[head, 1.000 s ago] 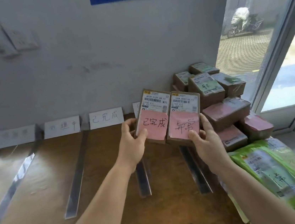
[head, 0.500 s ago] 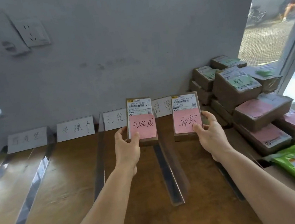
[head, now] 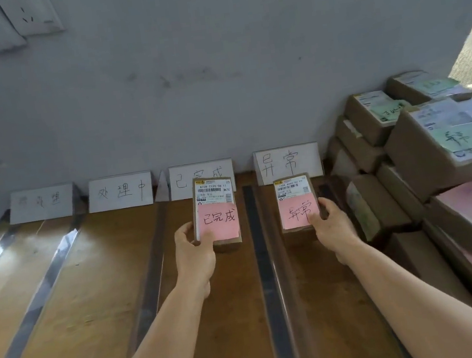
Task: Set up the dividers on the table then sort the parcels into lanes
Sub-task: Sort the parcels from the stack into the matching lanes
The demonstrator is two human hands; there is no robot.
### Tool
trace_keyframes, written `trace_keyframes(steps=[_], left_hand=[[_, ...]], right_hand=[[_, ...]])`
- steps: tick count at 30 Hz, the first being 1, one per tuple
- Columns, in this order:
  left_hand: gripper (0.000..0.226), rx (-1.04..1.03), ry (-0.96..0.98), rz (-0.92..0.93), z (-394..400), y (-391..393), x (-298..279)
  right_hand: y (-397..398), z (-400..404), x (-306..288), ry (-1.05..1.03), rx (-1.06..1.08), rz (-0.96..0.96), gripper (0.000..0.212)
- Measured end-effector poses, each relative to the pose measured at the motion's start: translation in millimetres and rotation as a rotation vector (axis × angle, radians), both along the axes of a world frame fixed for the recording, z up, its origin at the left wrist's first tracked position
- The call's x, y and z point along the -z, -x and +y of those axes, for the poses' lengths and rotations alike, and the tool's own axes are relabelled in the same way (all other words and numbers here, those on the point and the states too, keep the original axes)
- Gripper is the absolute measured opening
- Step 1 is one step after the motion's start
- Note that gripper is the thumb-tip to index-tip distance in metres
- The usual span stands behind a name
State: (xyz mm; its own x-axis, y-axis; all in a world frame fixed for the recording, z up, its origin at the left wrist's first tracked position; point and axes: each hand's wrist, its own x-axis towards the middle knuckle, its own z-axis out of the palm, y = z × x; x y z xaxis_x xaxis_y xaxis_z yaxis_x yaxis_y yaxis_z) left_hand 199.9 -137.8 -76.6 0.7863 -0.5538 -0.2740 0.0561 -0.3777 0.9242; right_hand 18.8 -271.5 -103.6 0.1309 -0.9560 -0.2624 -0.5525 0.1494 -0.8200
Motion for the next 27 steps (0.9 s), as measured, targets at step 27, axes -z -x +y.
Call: trace_keyframes(steps=[27], left_hand=[[0.062, 0.278, -0.671, -0.64, -45, -45, 66]], right_hand=[[-34, -34, 38, 0.382, -0.441, 0.588, 0.051]])
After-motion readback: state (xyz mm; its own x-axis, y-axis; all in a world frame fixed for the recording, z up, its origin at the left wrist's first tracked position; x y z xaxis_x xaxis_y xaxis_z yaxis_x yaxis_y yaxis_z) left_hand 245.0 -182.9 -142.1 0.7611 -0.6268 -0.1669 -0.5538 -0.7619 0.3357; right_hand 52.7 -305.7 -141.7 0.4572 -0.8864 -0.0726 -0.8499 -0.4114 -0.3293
